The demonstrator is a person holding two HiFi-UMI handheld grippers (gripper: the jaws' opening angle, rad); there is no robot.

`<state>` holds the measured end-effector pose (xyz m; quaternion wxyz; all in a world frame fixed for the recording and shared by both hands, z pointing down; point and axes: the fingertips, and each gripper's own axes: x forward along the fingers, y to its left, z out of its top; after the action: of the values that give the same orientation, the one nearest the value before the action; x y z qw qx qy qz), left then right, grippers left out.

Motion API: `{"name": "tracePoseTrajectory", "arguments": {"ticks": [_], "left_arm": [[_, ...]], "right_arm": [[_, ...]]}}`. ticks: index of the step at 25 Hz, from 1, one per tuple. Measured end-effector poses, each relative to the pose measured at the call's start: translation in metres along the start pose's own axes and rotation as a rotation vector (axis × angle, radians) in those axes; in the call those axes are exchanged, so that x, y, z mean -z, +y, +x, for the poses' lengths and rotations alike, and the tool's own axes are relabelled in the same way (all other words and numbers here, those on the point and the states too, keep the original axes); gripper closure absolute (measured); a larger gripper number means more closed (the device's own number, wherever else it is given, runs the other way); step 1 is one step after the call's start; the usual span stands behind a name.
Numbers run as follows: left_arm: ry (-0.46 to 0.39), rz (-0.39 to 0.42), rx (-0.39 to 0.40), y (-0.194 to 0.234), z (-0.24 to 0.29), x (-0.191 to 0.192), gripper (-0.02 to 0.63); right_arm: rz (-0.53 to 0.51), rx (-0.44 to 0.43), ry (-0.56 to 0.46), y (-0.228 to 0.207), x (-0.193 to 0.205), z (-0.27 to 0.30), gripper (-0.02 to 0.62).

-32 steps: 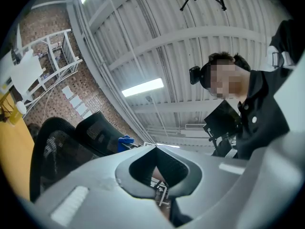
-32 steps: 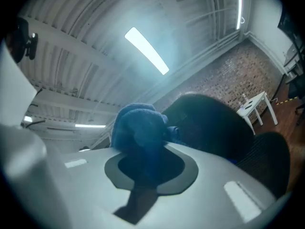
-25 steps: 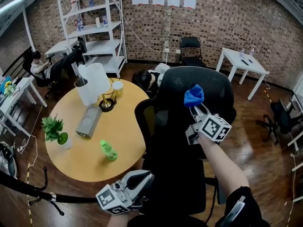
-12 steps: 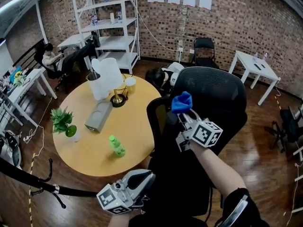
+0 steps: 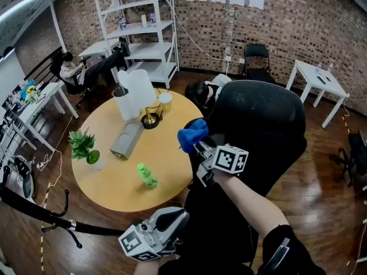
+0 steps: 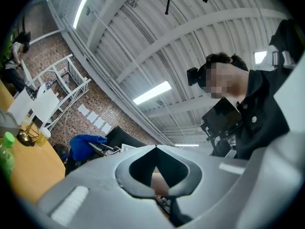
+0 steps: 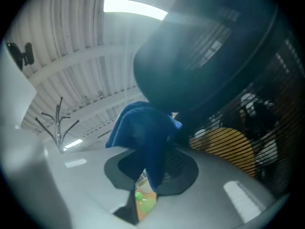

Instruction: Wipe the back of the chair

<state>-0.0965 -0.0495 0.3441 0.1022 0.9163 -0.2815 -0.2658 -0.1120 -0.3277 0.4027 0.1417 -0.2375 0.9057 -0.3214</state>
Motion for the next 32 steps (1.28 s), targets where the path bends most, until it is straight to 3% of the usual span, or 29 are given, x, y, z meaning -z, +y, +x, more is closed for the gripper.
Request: {"name": "tracePoseTrajectory", "arguments": {"ticks": [4,8,16,21,28,32], "left_arm": [[0.015,0.005,0.01,0.001,0.002,0.006,0.614],[0.036,-0.008,0.042,0.002,0.011,0.015,0.615],[0.088,-0.066,0.153,-0.007,0.046,0.04,0.614],[0.115,-0.093,0.221,-0.02,0.071,0.055,0.614],[0.129,-0.121,0.275,-0.032,0.095,0.071,0.614],[0.136,-0.133,0.289,-0.034,0.101,0.078,0.614]], "right_arm": [[0.056,0.137,-0.089,-0.061,-0.022,-0.038,0.541],[0.025,0.195,-0.13,-0.088,-0.041,-0.083,0.541],[0.018,0.348,-0.317,-0.136,-0.094,-0.206,0.541],[-0.016,0.483,-0.418,-0.16,-0.127,-0.292,0.541],[-0.035,0.593,-0.525,-0.179,-0.156,-0.38,0.541],[-0.018,0.612,-0.595,-0.181,-0.166,-0.417,0.541]]}}
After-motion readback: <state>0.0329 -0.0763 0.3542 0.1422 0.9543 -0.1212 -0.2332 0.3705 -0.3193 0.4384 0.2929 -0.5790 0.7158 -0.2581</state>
